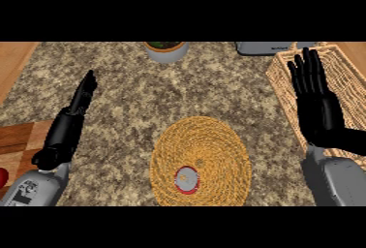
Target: Pick the can from the placemat and place it in the basket
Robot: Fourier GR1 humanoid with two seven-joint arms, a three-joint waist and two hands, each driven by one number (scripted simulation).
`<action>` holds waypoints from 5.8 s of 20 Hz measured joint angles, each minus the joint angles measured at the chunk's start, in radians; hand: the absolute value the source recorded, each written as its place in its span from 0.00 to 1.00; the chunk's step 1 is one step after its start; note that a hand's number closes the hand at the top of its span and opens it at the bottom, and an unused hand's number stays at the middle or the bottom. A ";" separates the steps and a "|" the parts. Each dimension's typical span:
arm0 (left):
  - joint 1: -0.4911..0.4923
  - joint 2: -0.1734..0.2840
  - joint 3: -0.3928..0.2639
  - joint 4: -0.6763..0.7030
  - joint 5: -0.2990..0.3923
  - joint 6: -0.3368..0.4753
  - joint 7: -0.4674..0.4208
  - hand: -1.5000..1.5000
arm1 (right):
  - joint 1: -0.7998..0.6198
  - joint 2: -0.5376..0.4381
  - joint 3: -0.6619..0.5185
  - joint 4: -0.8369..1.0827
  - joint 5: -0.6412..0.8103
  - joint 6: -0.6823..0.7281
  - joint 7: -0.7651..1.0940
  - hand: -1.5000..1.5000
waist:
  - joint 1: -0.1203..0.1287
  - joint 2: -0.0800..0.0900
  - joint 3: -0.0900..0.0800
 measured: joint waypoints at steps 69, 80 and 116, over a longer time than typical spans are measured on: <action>-0.001 -0.008 0.083 -0.006 0.075 -0.247 0.167 0.50 | 0.152 0.177 0.800 -0.441 1.309 0.225 1.332 0.00 | 0.029 0.014 -0.026; 0.034 -0.043 0.131 -0.021 0.033 -0.292 0.163 0.50 | 0.182 0.183 0.836 -0.372 1.338 0.127 1.281 0.00 | 0.030 0.014 -0.026; 0.030 -0.143 0.194 -0.037 -0.066 -0.358 0.195 0.50 | 0.100 0.192 0.829 -0.035 1.212 0.010 1.296 0.00 | 0.031 0.015 -0.026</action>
